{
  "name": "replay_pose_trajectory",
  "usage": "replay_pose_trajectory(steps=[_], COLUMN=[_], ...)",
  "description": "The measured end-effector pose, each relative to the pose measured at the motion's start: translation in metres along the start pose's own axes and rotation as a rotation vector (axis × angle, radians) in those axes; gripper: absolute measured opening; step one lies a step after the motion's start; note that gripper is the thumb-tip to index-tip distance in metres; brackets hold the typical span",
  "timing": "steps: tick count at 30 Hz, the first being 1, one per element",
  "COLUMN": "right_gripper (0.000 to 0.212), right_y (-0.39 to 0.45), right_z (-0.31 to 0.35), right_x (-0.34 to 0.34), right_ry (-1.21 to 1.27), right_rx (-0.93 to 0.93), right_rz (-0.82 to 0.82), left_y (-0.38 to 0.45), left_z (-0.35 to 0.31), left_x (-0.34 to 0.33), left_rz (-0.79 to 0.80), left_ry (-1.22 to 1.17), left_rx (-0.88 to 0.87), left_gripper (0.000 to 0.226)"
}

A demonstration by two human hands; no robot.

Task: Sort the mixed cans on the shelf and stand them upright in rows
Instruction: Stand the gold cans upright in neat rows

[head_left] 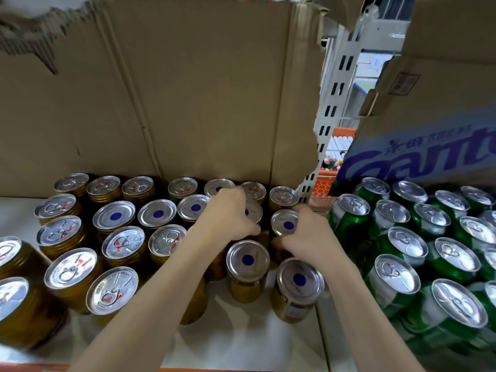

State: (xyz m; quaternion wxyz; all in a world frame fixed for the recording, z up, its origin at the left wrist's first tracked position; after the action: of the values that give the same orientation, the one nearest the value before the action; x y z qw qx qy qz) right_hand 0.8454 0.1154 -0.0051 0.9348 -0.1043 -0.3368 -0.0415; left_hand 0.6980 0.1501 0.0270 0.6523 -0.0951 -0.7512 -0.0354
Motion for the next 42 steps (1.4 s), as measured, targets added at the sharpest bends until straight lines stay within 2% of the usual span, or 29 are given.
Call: replay_pose_trajectory(steps=[2, 5, 9, 15, 20, 26, 29, 32, 34, 37, 42], right_gripper=[0.071, 0.080, 0.080, 0.062, 0.081, 0.081, 0.094, 0.094, 0.093, 0.086, 0.068], right_y=[-0.005, -0.016, -0.031, -0.039, -0.042, -0.043, -0.043, -0.043, -0.042, -0.040, -0.039], right_z=[0.009, 0.031, 0.057, 0.068, 0.069, 0.057, 0.047, 0.038, 0.036, 0.037, 0.033], right_x=[0.008, 0.023, 0.032, 0.006, -0.013, -0.021, -0.032, -0.041, -0.042, -0.042, -0.041], right_ry=[0.032, 0.090, 0.229, 0.365, 0.324, 0.404, 0.425, 0.415, 0.378, 0.353, 0.434], right_rx=[0.037, 0.165, 0.279, 0.336, 0.408, 0.370, 0.364, 0.368, 0.379, 0.379, 0.359], right_rz=[-0.053, -0.138, -0.155, 0.008, 0.113, 0.171, 0.171, 0.139, 0.098, 0.053, 0.027], left_y=[-0.007, -0.027, -0.056, -0.074, -0.083, -0.086, -0.087, -0.087, -0.087, -0.087, -0.097], left_z=[0.002, 0.013, 0.031, 0.063, 0.078, 0.084, 0.085, 0.084, 0.084, 0.080, 0.081], left_x=[0.020, 0.055, 0.081, 0.065, 0.047, 0.030, 0.010, -0.013, -0.024, -0.026, -0.021], left_rz=[-0.126, -0.339, -0.484, -0.449, -0.436, -0.418, -0.390, -0.440, -0.519, -0.610, -0.594], left_ry=[-0.042, -0.190, -0.259, -0.225, -0.302, -0.505, -0.616, -0.651, -0.627, -0.590, -0.686], left_rx=[0.011, 0.038, 0.057, 0.099, 0.069, 0.027, 0.026, 0.088, 0.151, 0.187, 0.252], left_gripper=[0.051, 0.044, 0.053, 0.074, 0.081, 0.093, 0.116, 0.134, 0.134, 0.118, 0.093])
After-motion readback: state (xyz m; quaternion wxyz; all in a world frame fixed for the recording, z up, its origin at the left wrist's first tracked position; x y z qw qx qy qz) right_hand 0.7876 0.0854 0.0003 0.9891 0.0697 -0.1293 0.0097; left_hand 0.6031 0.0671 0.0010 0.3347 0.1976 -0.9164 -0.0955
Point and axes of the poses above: each hand's wrist, its own y-axis towards the middle knuckle, its own x-axis out of the back of the hand, z = x × y, the point moved 5 cm from there along y, towards the middle knuckle, and after that the axes turned 12 degrees about y, right-handed, at the moved point
